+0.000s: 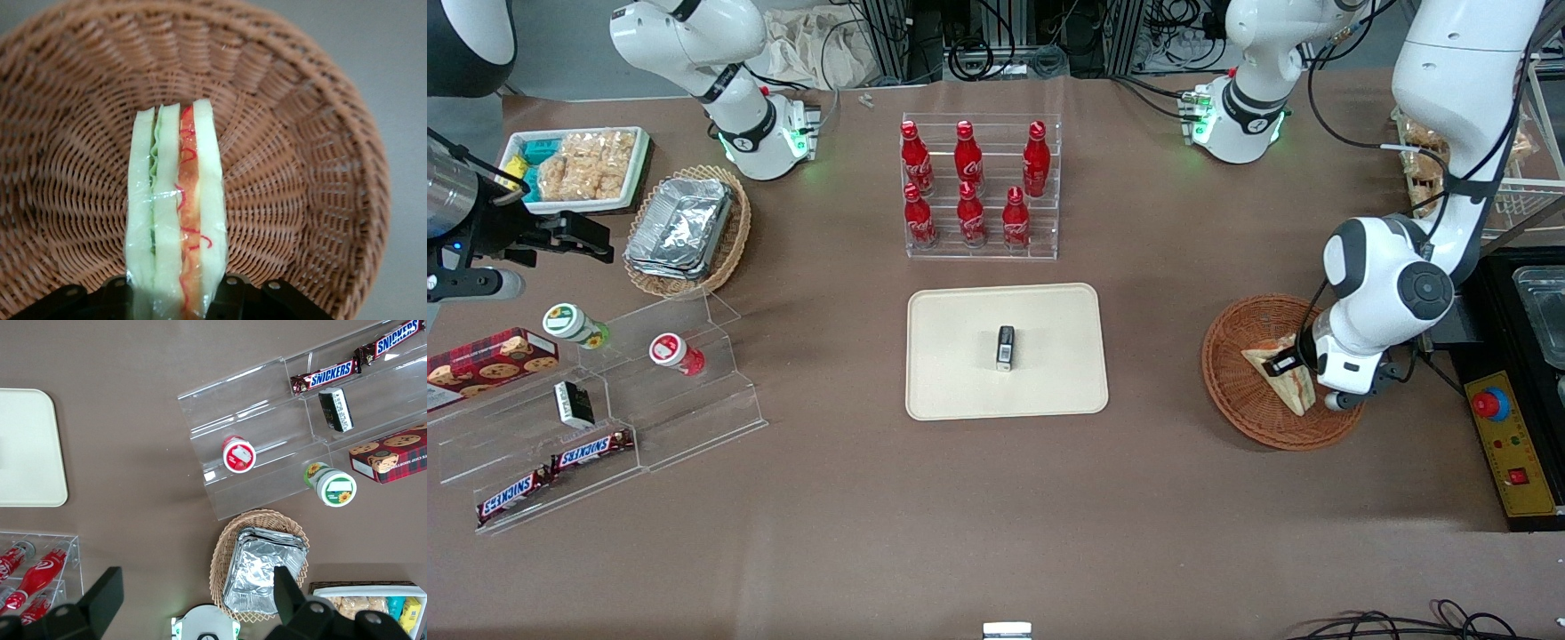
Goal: Place sandwich from basket to tray
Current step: 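Lift the sandwich up out of the basket with the left gripper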
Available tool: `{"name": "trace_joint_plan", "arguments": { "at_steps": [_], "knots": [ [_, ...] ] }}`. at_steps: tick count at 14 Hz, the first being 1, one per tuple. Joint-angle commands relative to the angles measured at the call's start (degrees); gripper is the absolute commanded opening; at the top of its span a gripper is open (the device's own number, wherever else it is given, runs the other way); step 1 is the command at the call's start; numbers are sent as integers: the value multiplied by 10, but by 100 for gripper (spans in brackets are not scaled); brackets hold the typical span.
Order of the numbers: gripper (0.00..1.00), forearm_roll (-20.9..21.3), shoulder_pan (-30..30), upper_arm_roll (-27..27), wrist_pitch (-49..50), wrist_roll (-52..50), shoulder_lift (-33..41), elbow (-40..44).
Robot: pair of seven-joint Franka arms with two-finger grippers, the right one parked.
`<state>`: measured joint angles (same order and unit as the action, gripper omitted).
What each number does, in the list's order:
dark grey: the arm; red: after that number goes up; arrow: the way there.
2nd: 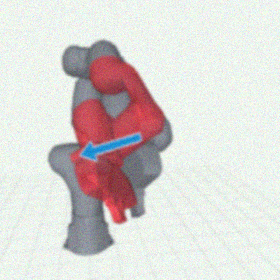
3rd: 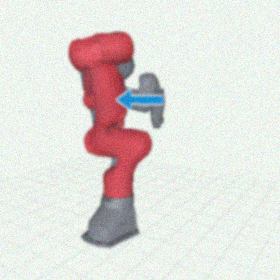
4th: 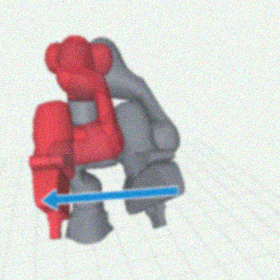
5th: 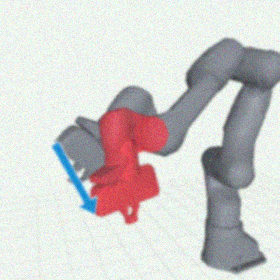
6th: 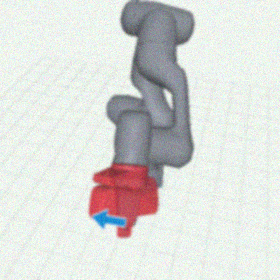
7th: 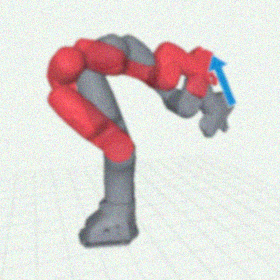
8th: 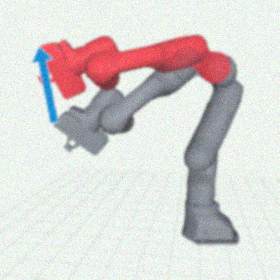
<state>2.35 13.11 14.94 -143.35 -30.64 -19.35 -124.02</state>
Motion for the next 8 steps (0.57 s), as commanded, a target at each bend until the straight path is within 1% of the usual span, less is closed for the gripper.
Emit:
{"name": "trace_joint_plan", "arguments": {
  "at_steps": [1,3,6,7,8],
  "knots": [
    [0,16,-1,4,101,-9,60,37],
    [0,16,-1,19,279,-2,85,136],
    [0,8,-1,52,527,20,78,343],
    [0,7,-1,65,576,35,71,395],
    [0,1,-1,88,597,41,71,429]
  ]
}}
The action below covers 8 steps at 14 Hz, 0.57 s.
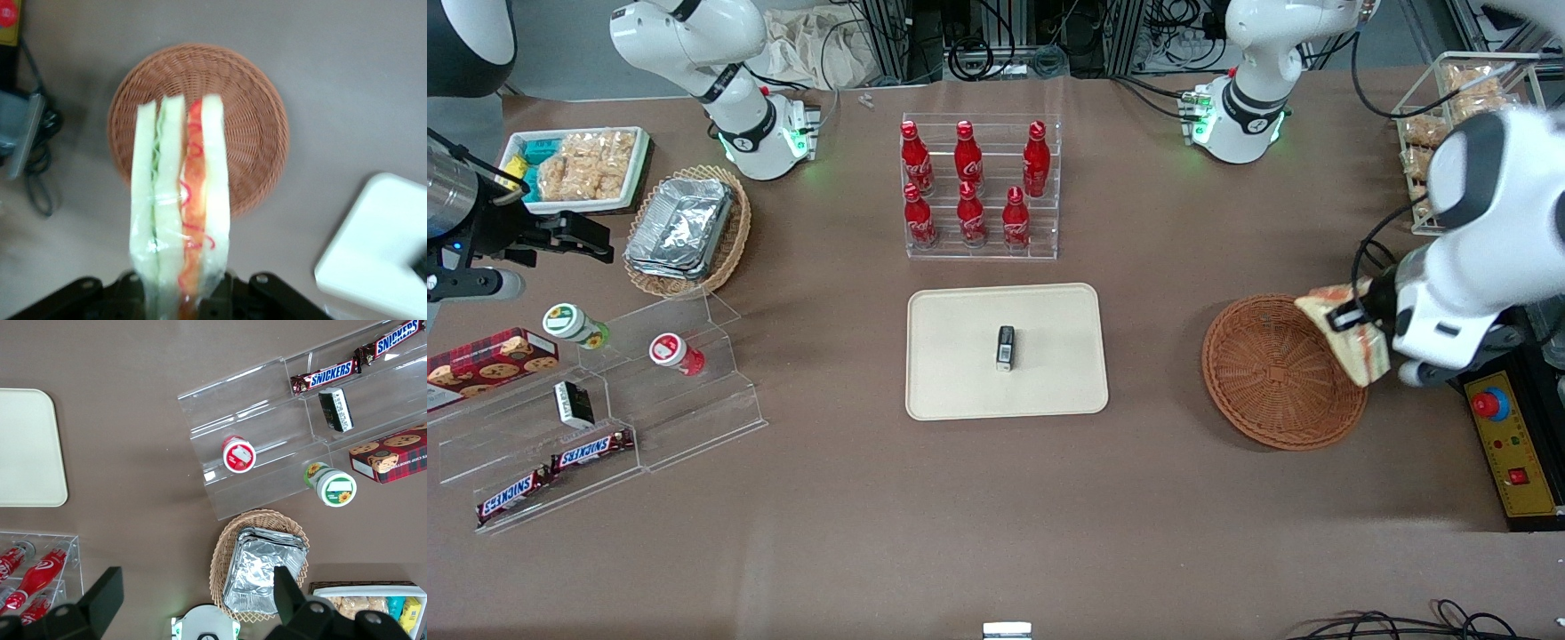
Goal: Place sandwich from basket to tray
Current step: 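Lift the sandwich up out of the basket with the left gripper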
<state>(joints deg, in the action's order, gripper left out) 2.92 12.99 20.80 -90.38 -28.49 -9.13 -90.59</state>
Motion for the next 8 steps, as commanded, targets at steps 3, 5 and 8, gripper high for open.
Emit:
{"name": "trace_joint_plan", "arguments": {
  "at_steps": [3,5,8],
  "knots": [
    [0,-7,-12,112,58,14,-47,106],
    [0,-7,-57,123,11,11,-71,100],
    [0,15,-153,121,-62,-66,-159,92]
  ]
}}
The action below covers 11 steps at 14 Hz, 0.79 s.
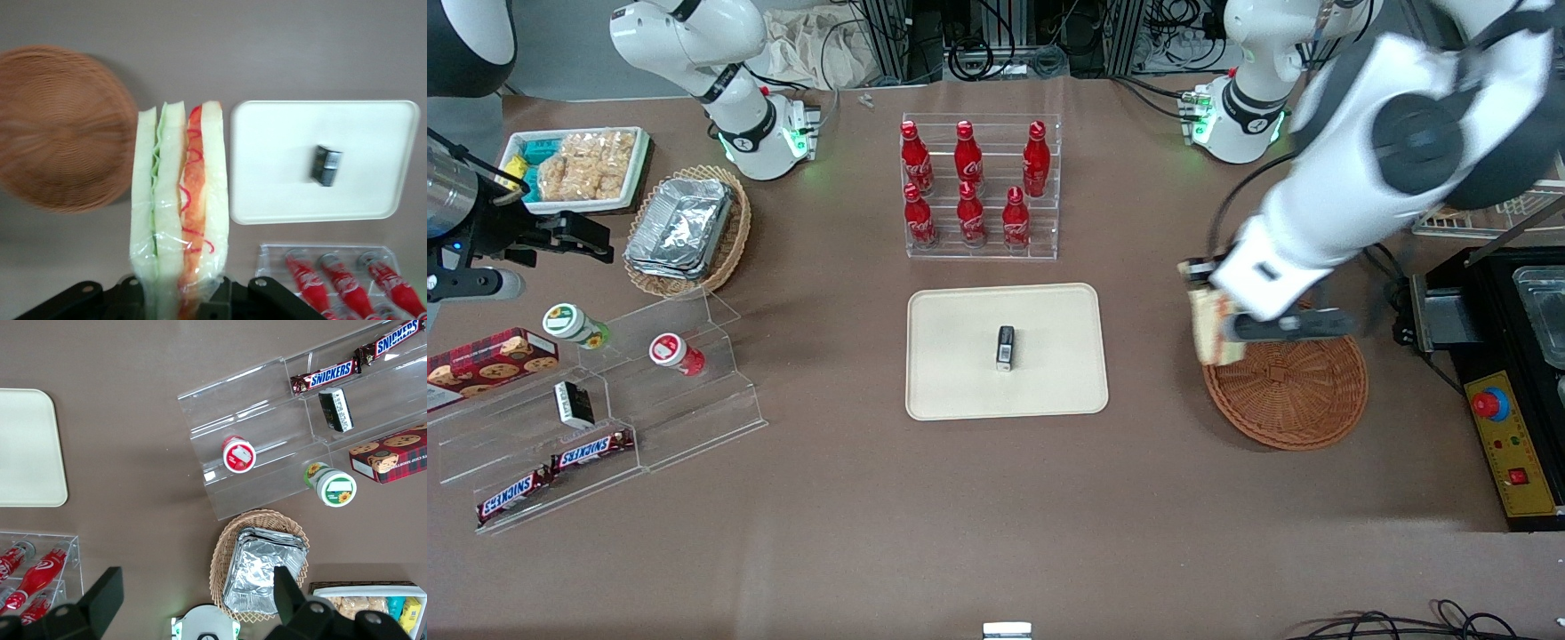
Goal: Place sandwich from basket to tray
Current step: 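Carry the sandwich over to the cream tray beside the black box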
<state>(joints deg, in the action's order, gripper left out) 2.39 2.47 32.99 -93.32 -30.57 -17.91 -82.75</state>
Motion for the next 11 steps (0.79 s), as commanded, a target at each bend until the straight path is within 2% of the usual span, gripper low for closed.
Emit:
{"name": "trace_joint_plan", "arguments": {
  "at_steps": [1,3,6,9,11],
  "knots": [
    [0,48,-76,-1,-61,-66,-99,5],
    [0,73,-102,-2,-120,-112,-148,-10],
    [0,105,-124,-4,-156,-123,-207,-15],
    [0,111,-140,-6,-191,-143,-251,-42],
    [0,118,-142,-11,-217,-143,-255,-57]
  ]
}}
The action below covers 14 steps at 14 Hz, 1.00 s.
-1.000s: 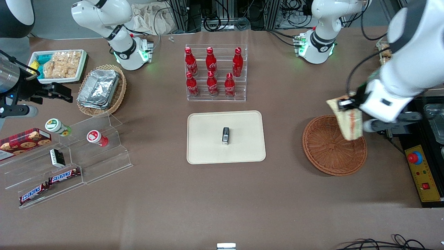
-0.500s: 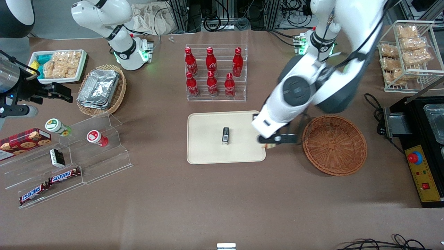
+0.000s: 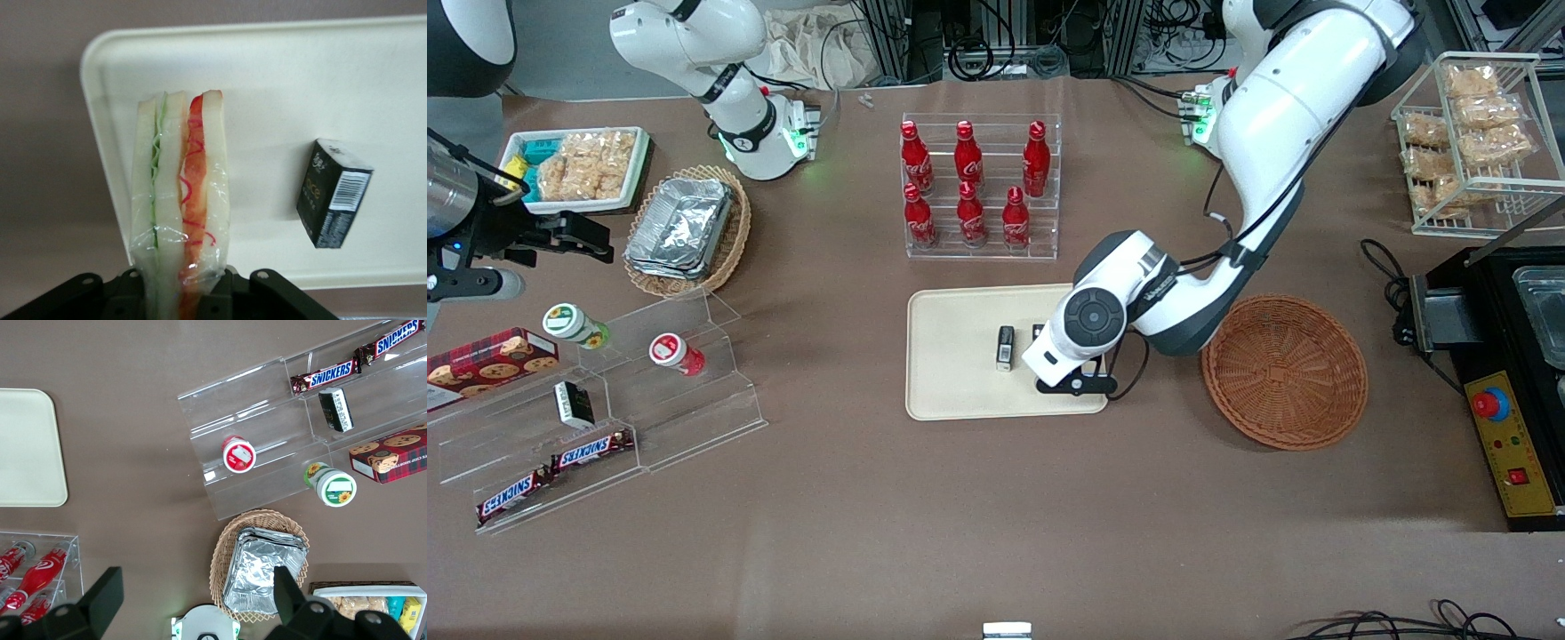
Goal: Place sandwich from basket to tray
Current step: 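Carry the sandwich over to the cream tray beside the black box, then lower the sandwich onto the tray and open the left gripper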
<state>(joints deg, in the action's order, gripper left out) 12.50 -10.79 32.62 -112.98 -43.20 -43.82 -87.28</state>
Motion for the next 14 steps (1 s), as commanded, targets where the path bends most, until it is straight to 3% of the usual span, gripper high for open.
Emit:
{"name": "trace_joint_plan", "arguments": {
  "at_steps": [1,2,3,5,6,10,14],
  "knots": [
    [0,36,-11,-7,-22,-20,-5,-13],
    [1,50,-11,-7,-23,-22,-12,-13],
    [21,53,-11,-7,-23,-28,-18,-13],
    [78,63,-11,-7,-23,-29,-19,-13],
    [100,70,-10,-7,-23,-29,-18,-11],
    [100,66,-4,-6,-9,-29,18,8],
    [100,61,1,-12,101,-5,107,49]
  ]
}}
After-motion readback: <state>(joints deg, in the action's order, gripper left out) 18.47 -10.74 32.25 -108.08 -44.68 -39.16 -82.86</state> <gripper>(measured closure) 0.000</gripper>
